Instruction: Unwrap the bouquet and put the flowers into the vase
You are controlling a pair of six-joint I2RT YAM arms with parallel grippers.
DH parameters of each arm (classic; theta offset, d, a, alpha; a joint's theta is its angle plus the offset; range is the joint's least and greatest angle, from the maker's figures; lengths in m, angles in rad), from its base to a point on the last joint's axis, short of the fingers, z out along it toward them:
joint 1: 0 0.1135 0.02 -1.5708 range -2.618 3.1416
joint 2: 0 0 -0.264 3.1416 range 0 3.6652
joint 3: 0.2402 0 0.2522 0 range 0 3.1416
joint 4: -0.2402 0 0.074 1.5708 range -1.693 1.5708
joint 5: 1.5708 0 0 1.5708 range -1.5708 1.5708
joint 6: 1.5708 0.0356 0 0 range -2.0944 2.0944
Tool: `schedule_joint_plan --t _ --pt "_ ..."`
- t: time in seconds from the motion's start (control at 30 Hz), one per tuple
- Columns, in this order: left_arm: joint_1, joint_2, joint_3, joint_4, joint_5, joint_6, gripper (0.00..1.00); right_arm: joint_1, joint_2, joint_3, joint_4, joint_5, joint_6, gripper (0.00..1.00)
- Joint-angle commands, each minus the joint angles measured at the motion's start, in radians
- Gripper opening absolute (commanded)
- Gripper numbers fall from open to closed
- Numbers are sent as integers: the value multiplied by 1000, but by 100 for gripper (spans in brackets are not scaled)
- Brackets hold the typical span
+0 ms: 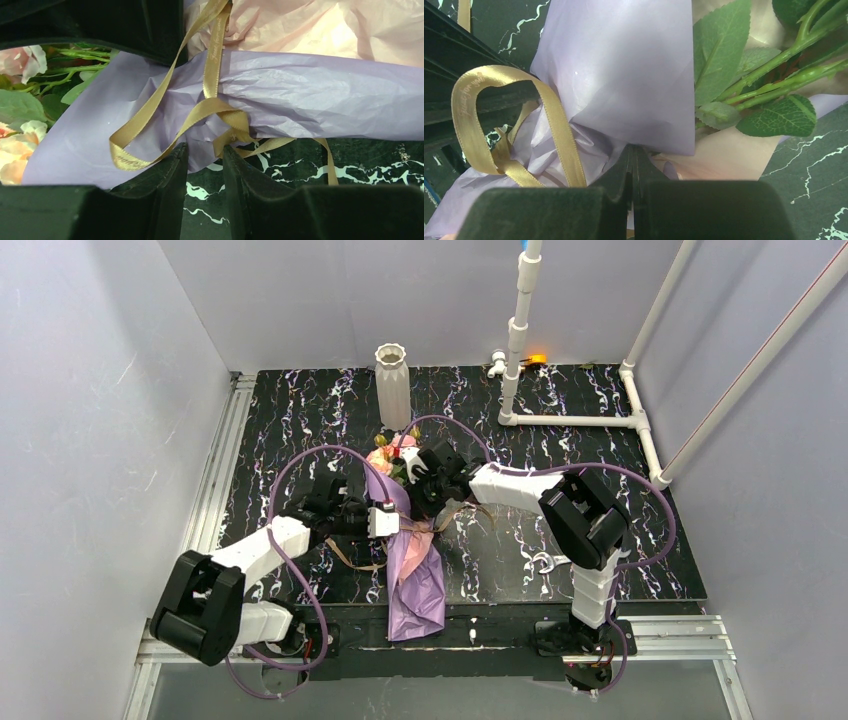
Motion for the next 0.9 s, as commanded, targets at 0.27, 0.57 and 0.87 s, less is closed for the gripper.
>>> schedule_joint_plan --t 0.27,0.57,0.87 --pt "-39 19 24 0 -3 -75 8 -36 30 -14 -16 42 -14 1" --pt "0 -66 88 63 -93 -557 0 -49 -11 -65 -22 47 -18 1" --pt "6 -107 81 -100 -49 -502 21 -49 -29 -75 -20 42 -8 1"
